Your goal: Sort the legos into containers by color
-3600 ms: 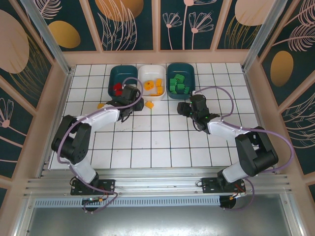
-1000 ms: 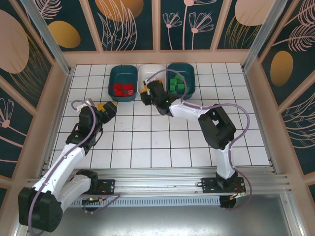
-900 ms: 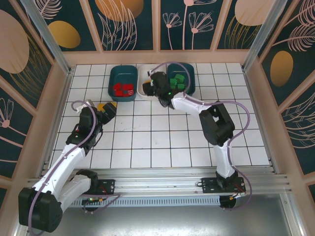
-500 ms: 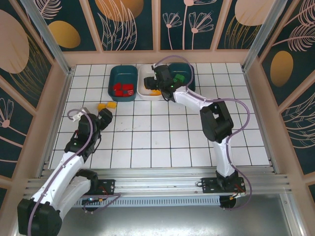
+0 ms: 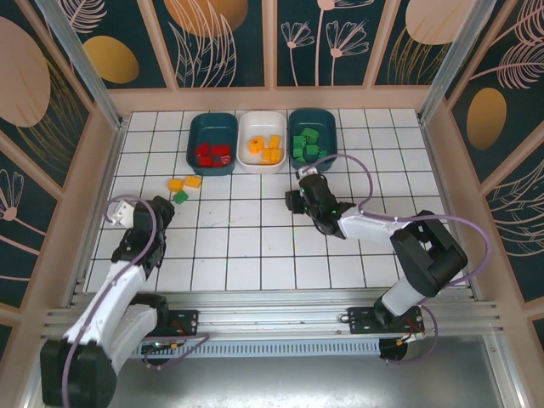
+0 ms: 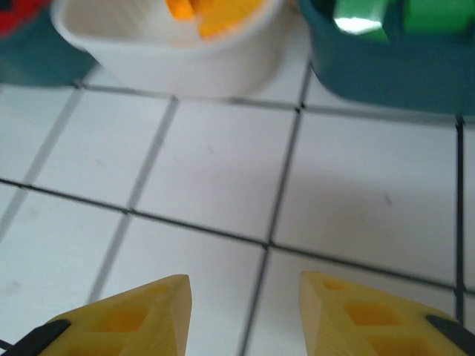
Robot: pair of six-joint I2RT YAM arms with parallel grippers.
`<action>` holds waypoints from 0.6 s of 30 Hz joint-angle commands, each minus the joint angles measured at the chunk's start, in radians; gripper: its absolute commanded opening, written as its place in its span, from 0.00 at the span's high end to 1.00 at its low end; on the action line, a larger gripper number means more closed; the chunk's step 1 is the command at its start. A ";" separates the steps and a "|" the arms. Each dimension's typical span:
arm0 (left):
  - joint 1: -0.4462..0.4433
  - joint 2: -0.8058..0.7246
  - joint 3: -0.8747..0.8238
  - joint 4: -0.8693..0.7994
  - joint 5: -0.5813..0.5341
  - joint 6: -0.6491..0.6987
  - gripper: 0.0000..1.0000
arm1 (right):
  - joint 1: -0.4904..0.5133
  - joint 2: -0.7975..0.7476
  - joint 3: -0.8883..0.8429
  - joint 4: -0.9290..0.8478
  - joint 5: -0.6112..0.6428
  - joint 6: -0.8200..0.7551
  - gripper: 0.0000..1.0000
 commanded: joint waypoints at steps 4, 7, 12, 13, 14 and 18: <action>0.189 0.269 0.143 0.134 0.135 0.119 0.14 | -0.024 -0.141 -0.132 0.198 0.004 0.044 0.57; 0.222 0.415 0.233 0.140 0.215 0.185 0.21 | -0.038 -0.159 -0.143 0.190 0.018 0.056 0.57; 0.233 0.594 0.349 0.117 0.230 0.273 0.34 | -0.039 -0.155 -0.159 0.206 0.054 0.086 0.58; 0.240 0.613 0.358 0.117 0.227 0.277 0.35 | -0.040 -0.154 -0.159 0.205 0.062 0.089 0.58; 0.246 0.633 0.368 0.119 0.238 0.286 0.36 | -0.038 -0.154 -0.159 0.203 0.068 0.089 0.58; 0.260 0.691 0.409 0.099 0.253 0.301 0.44 | -0.039 -0.160 -0.163 0.203 0.085 0.090 0.58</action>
